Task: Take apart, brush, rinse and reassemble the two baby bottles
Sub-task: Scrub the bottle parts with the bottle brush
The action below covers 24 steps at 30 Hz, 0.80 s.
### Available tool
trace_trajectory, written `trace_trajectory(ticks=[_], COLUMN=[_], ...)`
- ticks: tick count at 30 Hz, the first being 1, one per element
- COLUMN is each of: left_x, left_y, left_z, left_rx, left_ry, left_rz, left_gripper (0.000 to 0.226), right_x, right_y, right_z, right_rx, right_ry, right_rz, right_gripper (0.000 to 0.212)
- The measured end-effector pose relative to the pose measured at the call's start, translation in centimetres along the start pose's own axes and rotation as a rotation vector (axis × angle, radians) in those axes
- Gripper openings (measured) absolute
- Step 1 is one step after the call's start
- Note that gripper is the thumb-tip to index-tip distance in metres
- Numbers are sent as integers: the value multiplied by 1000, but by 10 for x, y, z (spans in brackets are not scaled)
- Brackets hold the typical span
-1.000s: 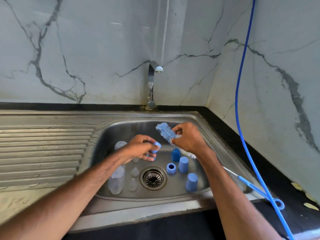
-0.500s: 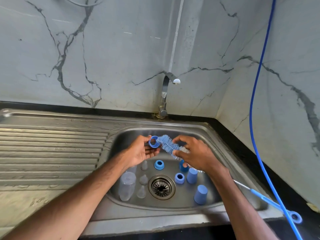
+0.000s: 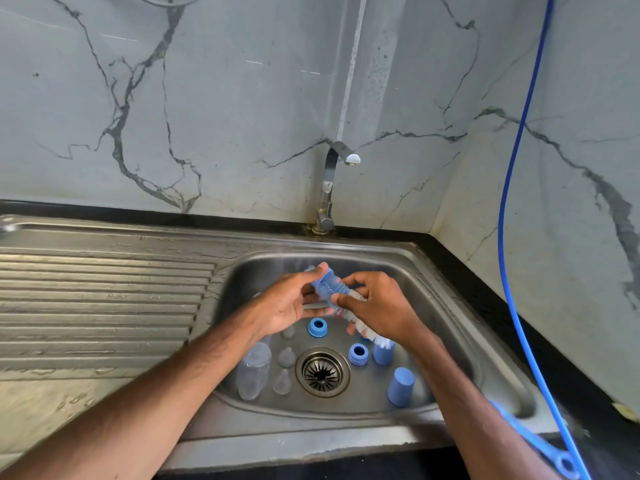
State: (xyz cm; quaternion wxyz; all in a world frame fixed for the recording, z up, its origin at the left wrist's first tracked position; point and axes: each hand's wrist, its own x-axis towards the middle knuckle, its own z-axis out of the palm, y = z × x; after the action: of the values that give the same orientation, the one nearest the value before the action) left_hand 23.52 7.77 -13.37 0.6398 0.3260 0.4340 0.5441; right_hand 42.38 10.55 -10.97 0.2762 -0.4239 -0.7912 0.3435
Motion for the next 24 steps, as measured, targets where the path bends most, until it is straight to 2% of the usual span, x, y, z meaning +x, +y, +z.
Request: trace_trajectory(ticks=[2, 5, 8, 10, 16, 18, 21, 24], left_x=[-1, 0, 1, 1, -2, -4, -7, -6], left_y=[1, 1, 6, 10, 16, 12, 1, 0], left_z=[6, 15, 13, 7, 11, 20, 42, 55], left_rx=[-89, -187, -265, -321, -435, -395, -237, -222], left_ry=[0, 96, 175, 216, 144, 91, 16, 103], left_rz=[52, 110, 145, 164, 168, 150, 142, 144], left_gripper=[42, 46, 50, 50, 29, 26, 29, 42], right_x=[2, 4, -1, -4, -3, -2, -1, -2], right_y=[-4, -5, -7, -10, -23, -24, -24, -26], right_z=[6, 6, -6, -6, 12, 9, 5, 8], right_rx=[109, 161, 241, 193, 159, 123, 123, 141], right_ry=[11, -45, -253, -293, -22, 60, 167, 181], right_rz=[32, 106, 207, 177, 151, 154, 184, 197], right_gripper=[21, 35, 28, 23, 23, 24, 30, 30])
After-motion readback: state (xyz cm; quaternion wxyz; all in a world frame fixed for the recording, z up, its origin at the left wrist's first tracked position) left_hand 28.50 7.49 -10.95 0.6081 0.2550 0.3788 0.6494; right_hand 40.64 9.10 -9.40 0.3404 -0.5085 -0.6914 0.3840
